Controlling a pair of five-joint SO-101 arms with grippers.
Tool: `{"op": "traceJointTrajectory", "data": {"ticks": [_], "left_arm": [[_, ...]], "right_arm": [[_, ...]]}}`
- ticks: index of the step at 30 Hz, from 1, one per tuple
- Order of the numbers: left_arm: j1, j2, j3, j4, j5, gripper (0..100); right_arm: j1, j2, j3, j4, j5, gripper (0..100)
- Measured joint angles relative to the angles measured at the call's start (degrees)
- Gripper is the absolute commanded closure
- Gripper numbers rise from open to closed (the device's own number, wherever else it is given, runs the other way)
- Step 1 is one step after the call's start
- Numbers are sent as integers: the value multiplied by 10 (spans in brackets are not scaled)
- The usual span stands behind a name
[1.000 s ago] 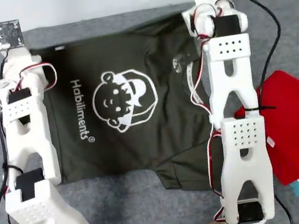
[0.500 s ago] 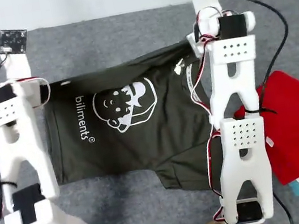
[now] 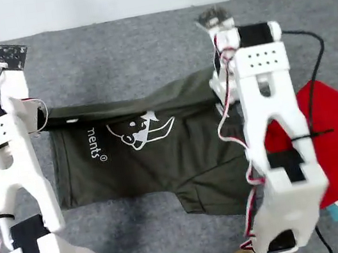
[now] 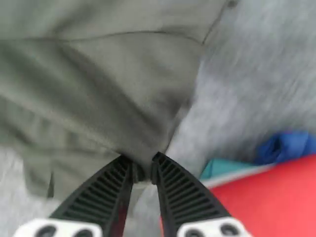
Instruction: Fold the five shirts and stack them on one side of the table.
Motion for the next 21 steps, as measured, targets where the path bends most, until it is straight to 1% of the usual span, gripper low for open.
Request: {"op": "traceJointTrajectory", "data": {"ticks": [5,8,11,16,18,21], "left_arm": [[0,-4,58,0,-40,988],[0,-4,90,2,-47,988],[0,-4,99,25,-47,988],[0,-4,100,62,-47,988],[0,-4,103,67,-48,988],[0,-4,127,67,-69,988]], "right_arm": [[8,-120,169,0,4,989],[21,-184,239,0,23,989],[27,-230,301,0,40,989],[27,-280,398,-2,88,989],[27,-287,428,-10,98,989],[27,-287,460,-19,113,989]]}}
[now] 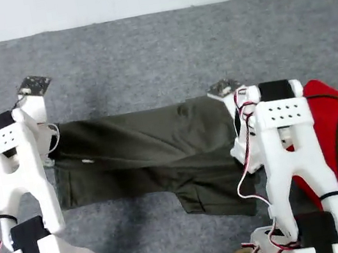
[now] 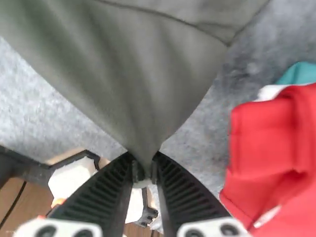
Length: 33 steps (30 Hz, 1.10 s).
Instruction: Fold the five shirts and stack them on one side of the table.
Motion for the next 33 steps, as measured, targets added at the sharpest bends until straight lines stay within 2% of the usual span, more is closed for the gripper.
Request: {"op": "traceJointTrajectory", "data": {"ticks": [11,33], "left_arm": [[-2,0,81,-17,-9,988],[-4,-2,89,-15,-9,964]], "right_arm": [[1,-1,98,-76,17,989],[-18,-53,102,-55,62,986]]}}
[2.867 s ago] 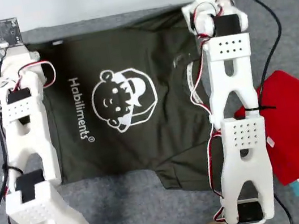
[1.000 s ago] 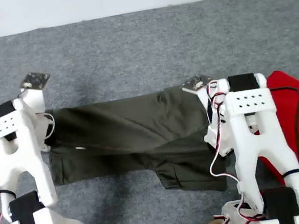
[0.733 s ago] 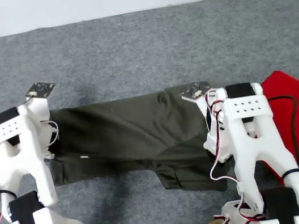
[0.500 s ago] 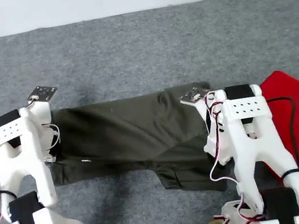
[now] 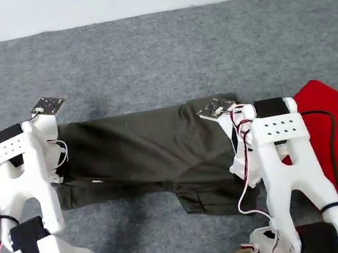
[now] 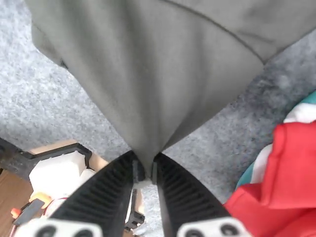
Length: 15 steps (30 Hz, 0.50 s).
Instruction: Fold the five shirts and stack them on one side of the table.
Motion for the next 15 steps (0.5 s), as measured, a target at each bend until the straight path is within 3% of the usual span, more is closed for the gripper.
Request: {"op": "traceJointTrajectory", "data": {"ticks": [8,13,15], "left_arm": [[0,0,0,1,0,917],[-1,0,0,35,0,917],[-1,0,0,41,0,917]], "right_arm": [[-5,-6,0,25,4,981],[-30,-6,0,52,14,848],[-33,-6,0,59,12,838]]}}
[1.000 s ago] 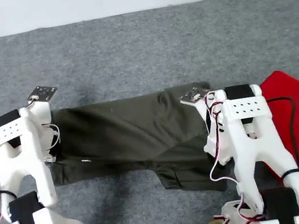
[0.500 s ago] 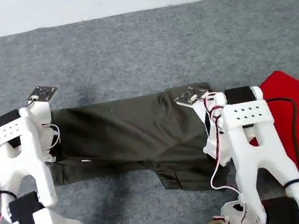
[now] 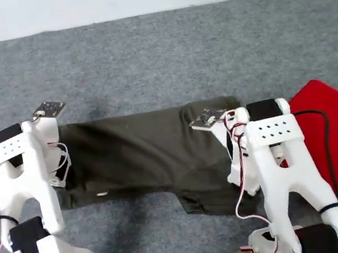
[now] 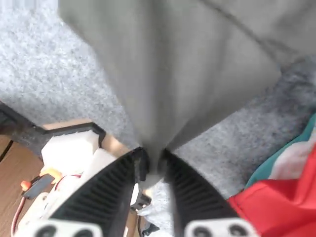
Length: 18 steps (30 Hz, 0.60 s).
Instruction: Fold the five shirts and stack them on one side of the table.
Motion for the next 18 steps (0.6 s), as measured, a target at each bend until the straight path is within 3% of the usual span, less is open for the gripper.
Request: {"op": "traceJointTrajectory", "data": {"ticks": [8,13,18], "left_arm": [[0,0,-89,62,-14,917],[0,0,-168,79,-15,916],[18,0,-154,34,-4,916]], "right_arm": [[5,0,-15,-20,-28,837],[47,6,-91,-151,-87,836],[40,100,-145,-284,-147,836]]}}
